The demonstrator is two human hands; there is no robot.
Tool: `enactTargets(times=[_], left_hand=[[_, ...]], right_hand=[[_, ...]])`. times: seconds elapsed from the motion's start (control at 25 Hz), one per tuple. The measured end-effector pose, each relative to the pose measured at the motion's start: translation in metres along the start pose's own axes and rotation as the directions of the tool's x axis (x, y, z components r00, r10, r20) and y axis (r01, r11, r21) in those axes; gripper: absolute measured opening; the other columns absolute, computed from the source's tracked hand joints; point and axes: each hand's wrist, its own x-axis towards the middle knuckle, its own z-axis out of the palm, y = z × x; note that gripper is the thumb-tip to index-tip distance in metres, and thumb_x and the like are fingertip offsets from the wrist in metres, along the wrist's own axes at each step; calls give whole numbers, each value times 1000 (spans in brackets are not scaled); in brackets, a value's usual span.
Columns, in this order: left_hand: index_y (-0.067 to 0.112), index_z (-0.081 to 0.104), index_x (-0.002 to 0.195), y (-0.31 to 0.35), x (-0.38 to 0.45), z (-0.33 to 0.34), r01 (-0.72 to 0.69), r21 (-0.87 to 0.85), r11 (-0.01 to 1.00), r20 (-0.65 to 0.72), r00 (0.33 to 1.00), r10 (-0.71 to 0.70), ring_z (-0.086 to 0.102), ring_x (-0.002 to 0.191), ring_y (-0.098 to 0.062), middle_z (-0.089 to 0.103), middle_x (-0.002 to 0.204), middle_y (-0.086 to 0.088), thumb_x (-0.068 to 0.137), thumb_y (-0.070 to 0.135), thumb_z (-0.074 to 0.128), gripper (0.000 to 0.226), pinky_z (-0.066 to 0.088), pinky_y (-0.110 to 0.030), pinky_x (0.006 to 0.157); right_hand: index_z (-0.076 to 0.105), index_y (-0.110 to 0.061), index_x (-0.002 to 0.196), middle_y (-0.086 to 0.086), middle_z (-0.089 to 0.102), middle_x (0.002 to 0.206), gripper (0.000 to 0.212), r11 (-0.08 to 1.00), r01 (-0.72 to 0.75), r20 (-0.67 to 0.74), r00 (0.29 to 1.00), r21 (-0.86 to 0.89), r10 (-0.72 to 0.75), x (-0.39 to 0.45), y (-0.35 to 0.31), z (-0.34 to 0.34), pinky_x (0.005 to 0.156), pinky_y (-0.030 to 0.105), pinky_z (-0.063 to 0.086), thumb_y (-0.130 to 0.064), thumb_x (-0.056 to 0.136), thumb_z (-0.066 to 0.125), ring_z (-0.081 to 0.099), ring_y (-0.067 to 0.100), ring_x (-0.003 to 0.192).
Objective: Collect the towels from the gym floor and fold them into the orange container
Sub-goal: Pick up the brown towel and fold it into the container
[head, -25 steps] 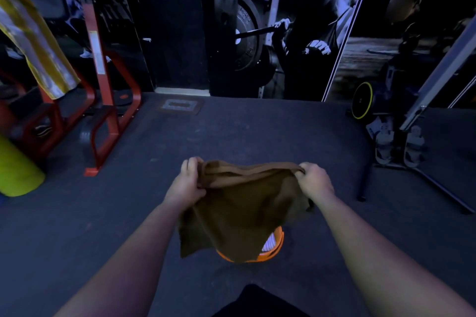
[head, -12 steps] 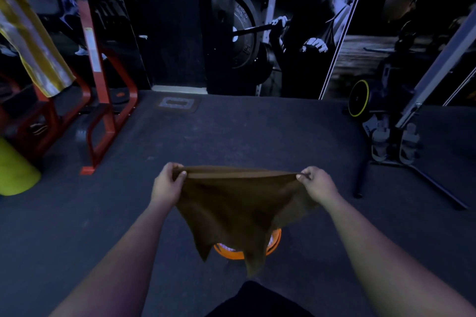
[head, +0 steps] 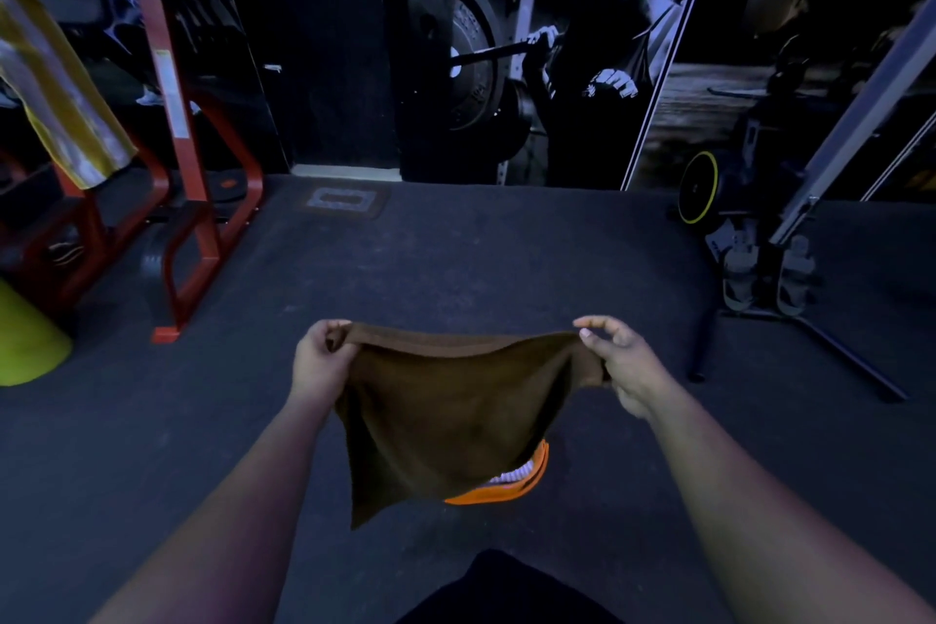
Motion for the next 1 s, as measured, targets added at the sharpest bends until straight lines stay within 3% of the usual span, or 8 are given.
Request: enactTargets(times=[0.16,0.28,0.4,0.48,0.56,0.68,0.8,1.0], left_hand=[[16,67,85,17,-10,24,92,-69,993,-19,995,-94,71,85,-33,73,84,-7,89,15,71,6,57,-41,72],[16,64,74,27,-17,38,77,165,983,-45,996,-71,67,70,-21,70,72,0,87,50,72,38,52,-37,65],[21,66,83,25,-14,41,111,78,991,-67,992,-106,68,82,-23,72,83,-1,93,51,66,32,56,-42,76],[20,63,82,22,-17,43,122,-78,990,-27,992,-124,66,83,-26,69,82,-2,96,43,66,28,54,-43,76],[16,61,80,24,-24,45,175,-258,950,19,984,-176,65,80,-27,68,80,-7,96,41,69,30,54,-40,74],[0,70,92,31,-36,44,264,-395,880,111,964,-240,75,84,-30,77,89,-16,93,41,73,41,62,-41,79],[0,72,96,37,-46,50,304,-399,865,248,944,-217,77,86,-29,78,93,-17,98,40,66,41,61,-39,78],[0,67,111,31,-57,59,396,-498,772,550,832,-72,71,88,-23,72,102,-18,101,6,56,16,60,-29,75]], right_hand=[[67,-10,118,11,72,99,27,998,-33,319,948,47,16,-19,-6,24,73,38,62,2,99,53,70,18,84],[71,-18,112,8,76,97,40,943,223,367,922,-246,-122,-18,-2,38,70,34,60,12,91,58,70,15,86],[73,-36,84,-9,76,87,20,667,460,276,887,-586,-369,-7,8,42,75,37,56,-16,83,80,70,8,81],[71,-34,77,-11,67,87,11,540,527,268,832,-656,-486,-5,12,40,83,30,48,-39,84,78,61,7,89],[71,-27,76,-9,59,94,17,595,553,263,822,-583,-505,-4,14,39,88,26,42,-36,90,74,55,8,96],[67,-13,80,-5,65,82,17,788,489,327,865,-373,-382,-11,11,46,74,31,47,-20,96,69,60,8,78],[68,-19,88,-7,67,84,10,758,517,350,849,-398,-396,-15,9,59,75,30,48,-25,96,66,61,3,78],[66,-25,93,-9,66,87,7,748,515,357,851,-419,-386,-17,1,73,81,32,47,-26,99,63,59,0,81]])
